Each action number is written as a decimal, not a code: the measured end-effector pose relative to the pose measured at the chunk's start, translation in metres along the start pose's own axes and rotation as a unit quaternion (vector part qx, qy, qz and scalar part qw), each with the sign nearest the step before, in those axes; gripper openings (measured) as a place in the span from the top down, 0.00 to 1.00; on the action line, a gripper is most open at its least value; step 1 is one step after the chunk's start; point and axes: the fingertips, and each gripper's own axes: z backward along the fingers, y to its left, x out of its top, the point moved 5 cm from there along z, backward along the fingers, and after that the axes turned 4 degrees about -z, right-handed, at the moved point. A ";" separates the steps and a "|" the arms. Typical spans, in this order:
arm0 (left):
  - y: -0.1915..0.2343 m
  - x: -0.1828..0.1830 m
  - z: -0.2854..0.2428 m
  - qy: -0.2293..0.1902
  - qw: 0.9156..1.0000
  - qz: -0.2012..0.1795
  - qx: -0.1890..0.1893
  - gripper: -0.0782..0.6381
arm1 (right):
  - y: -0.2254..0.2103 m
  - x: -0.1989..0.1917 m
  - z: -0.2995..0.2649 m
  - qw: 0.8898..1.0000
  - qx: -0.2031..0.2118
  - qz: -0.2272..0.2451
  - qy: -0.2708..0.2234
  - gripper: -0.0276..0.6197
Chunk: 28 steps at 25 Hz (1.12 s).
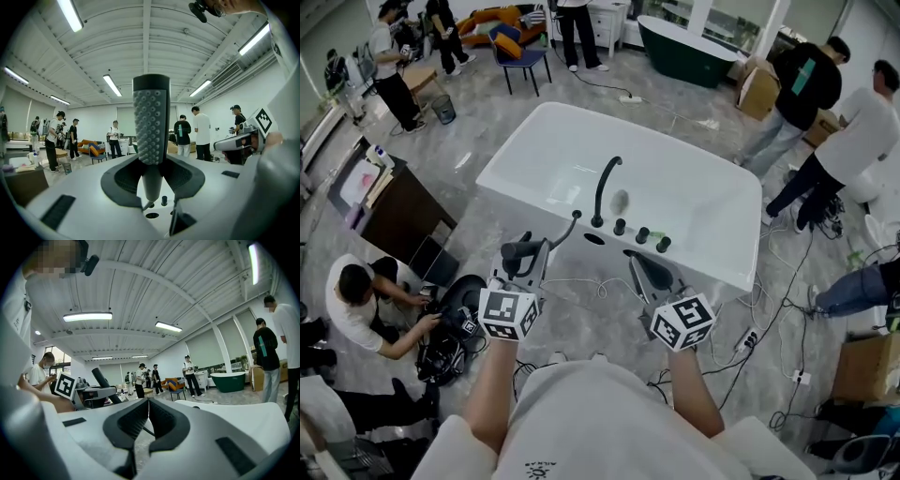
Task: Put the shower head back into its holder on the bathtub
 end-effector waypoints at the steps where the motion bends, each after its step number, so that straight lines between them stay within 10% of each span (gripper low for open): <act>1: -0.002 0.001 0.000 0.001 1.000 -0.001 0.004 0.70 | -0.002 0.000 0.001 1.000 0.004 0.000 0.001 0.93; 28: 0.012 0.005 -0.014 -0.013 1.000 -0.002 0.012 0.70 | -0.014 -0.009 -0.020 1.000 0.022 -0.001 0.016 0.93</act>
